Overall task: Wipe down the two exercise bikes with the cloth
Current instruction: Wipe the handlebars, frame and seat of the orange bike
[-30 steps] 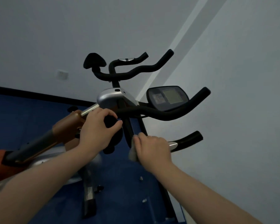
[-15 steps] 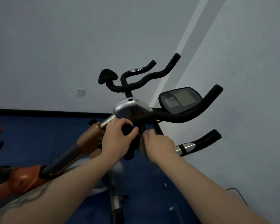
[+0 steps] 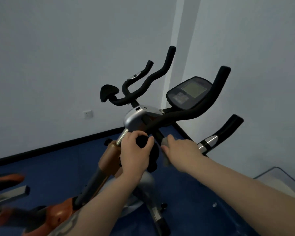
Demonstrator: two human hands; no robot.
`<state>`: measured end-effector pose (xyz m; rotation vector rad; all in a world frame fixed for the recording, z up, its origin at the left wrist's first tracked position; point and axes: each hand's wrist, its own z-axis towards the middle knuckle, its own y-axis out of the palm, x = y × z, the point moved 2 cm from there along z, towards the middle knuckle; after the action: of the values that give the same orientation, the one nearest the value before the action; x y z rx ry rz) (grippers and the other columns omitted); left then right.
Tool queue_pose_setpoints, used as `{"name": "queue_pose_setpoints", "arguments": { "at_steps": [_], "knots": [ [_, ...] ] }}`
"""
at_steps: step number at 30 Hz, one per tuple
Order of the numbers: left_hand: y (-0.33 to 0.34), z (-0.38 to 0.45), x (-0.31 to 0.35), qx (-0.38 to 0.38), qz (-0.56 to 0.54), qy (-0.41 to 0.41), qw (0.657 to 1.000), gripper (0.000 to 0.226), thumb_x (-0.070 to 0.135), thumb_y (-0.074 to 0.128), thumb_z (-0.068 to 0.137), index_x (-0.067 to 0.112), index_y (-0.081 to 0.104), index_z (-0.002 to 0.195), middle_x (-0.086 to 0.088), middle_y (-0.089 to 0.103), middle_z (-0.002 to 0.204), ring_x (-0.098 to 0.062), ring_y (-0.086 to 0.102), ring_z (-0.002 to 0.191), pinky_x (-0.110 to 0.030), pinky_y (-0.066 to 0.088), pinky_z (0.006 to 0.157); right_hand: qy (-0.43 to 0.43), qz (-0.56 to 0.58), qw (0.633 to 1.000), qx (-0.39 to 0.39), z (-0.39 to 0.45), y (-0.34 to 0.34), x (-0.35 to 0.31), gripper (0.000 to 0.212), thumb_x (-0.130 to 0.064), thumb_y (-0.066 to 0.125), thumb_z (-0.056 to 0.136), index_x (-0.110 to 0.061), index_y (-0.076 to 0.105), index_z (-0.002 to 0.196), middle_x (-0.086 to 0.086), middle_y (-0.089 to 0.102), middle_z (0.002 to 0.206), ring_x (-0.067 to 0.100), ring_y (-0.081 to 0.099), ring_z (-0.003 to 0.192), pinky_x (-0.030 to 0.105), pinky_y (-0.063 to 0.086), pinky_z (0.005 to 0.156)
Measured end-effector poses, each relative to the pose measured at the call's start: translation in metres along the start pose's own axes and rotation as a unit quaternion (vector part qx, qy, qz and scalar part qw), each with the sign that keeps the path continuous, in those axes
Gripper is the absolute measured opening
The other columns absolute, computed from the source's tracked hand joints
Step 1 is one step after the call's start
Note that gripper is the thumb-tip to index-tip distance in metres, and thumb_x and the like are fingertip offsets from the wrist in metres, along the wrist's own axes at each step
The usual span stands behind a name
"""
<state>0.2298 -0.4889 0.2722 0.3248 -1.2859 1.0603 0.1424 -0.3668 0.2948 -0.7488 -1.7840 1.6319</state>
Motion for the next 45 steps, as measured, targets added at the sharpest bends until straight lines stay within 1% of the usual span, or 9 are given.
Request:
{"name": "queue_pose_setpoints", "arguments": {
  "at_steps": [6,9,14,18,23,26,30,38,45],
  "knots": [
    [0.0,0.001,0.001,-0.005,0.003,0.0,1.0,0.015,0.043,0.068,0.082,0.032,0.061,0.089,0.015,0.056,0.091,0.005,0.051,0.091,-0.01,0.034,0.071,0.005,0.029,0.997,-0.066,0.022,-0.012,-0.008,0.038,-0.036,0.039,0.103,-0.022,0.034,0.137,0.013,0.046,0.126,0.035,0.053,0.109,0.039,0.041,0.071],
    [-0.001,0.001,0.002,-0.013,0.01,0.002,1.0,0.017,0.043,0.067,0.083,0.029,0.062,0.092,0.013,0.057,0.094,0.001,0.05,0.09,-0.006,0.033,0.07,0.013,0.095,0.991,-0.094,0.022,-0.015,-0.004,0.047,-0.048,0.032,0.102,-0.012,0.036,0.133,0.016,0.055,0.121,0.033,0.055,0.103,0.038,0.041,0.073],
    [0.001,0.001,0.001,-0.015,0.015,-0.007,1.0,0.016,0.042,0.067,0.085,0.031,0.061,0.094,0.012,0.055,0.097,0.003,0.048,0.092,-0.007,0.031,0.066,-0.011,-0.013,0.998,-0.063,-0.006,-0.009,0.001,0.047,-0.048,0.037,0.1,-0.011,0.033,0.13,0.013,0.058,0.119,0.029,0.058,0.1,0.035,0.035,0.069],
    [0.003,0.001,0.001,0.001,0.016,-0.017,1.0,0.014,0.041,0.068,0.083,0.032,0.06,0.091,0.014,0.053,0.095,0.015,0.043,0.094,-0.003,0.032,0.065,0.011,-0.034,0.992,-0.117,0.012,-0.019,-0.006,0.053,-0.048,0.041,0.099,-0.008,0.033,0.132,0.014,0.059,0.117,0.029,0.056,0.098,0.036,0.038,0.069],
    [0.0,0.001,0.001,-0.006,0.024,0.001,1.0,0.016,0.041,0.068,0.084,0.03,0.062,0.092,0.012,0.056,0.094,0.006,0.049,0.089,-0.005,0.032,0.065,0.021,0.021,0.985,-0.168,0.037,-0.028,-0.011,0.059,-0.047,0.043,0.099,-0.004,0.038,0.14,0.017,0.055,0.127,0.031,0.056,0.109,0.037,0.043,0.082],
    [-0.001,0.001,0.0,-0.019,0.024,0.007,0.999,0.017,0.042,0.067,0.085,0.029,0.062,0.095,0.009,0.057,0.097,-0.001,0.048,0.089,-0.009,0.03,0.067,0.014,0.065,0.99,-0.123,0.022,-0.019,-0.001,0.064,-0.054,0.045,0.096,-0.006,0.036,0.137,0.017,0.057,0.124,0.032,0.057,0.107,0.037,0.042,0.074],
    [-0.001,0.002,0.0,-0.018,0.024,0.012,0.999,0.018,0.044,0.067,0.085,0.03,0.061,0.095,0.011,0.055,0.096,-0.004,0.049,0.092,-0.014,0.034,0.07,-0.106,-0.054,0.992,-0.045,-0.01,-0.009,0.022,0.059,-0.056,0.05,0.093,-0.011,0.035,0.128,0.011,0.06,0.116,0.028,0.059,0.094,0.035,0.034,0.064],
    [0.0,0.004,-0.004,-0.014,0.023,0.027,0.999,0.016,0.042,0.069,0.084,0.029,0.062,0.092,0.01,0.054,0.092,-0.005,0.048,0.088,-0.017,0.034,0.068,-0.282,-0.207,0.937,0.029,-0.022,-0.045,0.096,0.07,-0.072,0.042,0.082,-0.03,0.042,0.137,-0.005,0.061,0.113,0.018,0.056,0.107,0.032,0.03,0.098],
    [0.001,0.004,-0.005,0.005,0.02,0.034,0.999,0.014,0.041,0.071,0.082,0.033,0.061,0.087,0.016,0.052,0.087,0.001,0.048,0.081,-0.019,0.035,0.07,-0.338,-0.322,0.877,0.112,-0.018,-0.084,0.161,0.048,-0.054,0.055,0.086,-0.021,0.06,0.12,0.004,0.062,0.094,0.026,0.062,0.092,0.045,0.036,0.112]
  ]
}}
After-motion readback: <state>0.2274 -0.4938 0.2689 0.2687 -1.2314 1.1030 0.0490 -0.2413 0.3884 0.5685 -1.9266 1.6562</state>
